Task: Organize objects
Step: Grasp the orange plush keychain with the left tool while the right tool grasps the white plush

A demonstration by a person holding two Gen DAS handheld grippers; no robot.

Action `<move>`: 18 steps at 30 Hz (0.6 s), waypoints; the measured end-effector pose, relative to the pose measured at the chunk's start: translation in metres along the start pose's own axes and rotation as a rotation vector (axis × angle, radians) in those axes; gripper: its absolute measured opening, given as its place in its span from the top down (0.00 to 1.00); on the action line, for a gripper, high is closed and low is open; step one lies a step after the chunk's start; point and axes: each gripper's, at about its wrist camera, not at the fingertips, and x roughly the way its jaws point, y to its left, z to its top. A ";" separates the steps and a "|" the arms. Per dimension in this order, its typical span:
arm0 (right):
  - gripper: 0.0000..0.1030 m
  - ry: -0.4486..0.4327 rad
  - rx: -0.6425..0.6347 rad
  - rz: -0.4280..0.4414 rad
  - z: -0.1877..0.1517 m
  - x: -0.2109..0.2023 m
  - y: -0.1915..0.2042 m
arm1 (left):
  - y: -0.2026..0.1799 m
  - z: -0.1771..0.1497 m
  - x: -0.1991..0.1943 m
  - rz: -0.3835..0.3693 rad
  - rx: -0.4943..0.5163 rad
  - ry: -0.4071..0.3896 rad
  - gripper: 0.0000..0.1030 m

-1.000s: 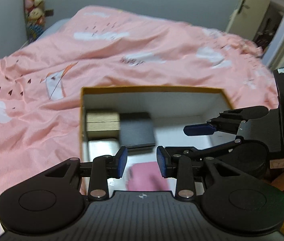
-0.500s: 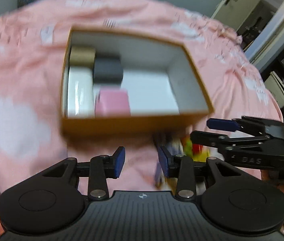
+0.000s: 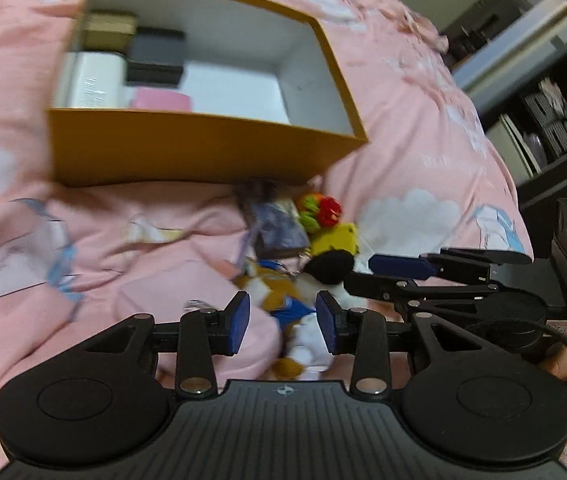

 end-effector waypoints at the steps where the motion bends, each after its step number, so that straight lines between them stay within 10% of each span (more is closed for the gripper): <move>1: 0.60 0.006 -0.004 -0.014 -0.001 0.000 -0.003 | -0.004 0.003 0.006 -0.002 0.005 0.016 0.58; 18: 0.55 0.235 -0.084 0.101 0.009 0.035 -0.047 | -0.015 0.036 0.101 0.172 -0.028 0.349 0.55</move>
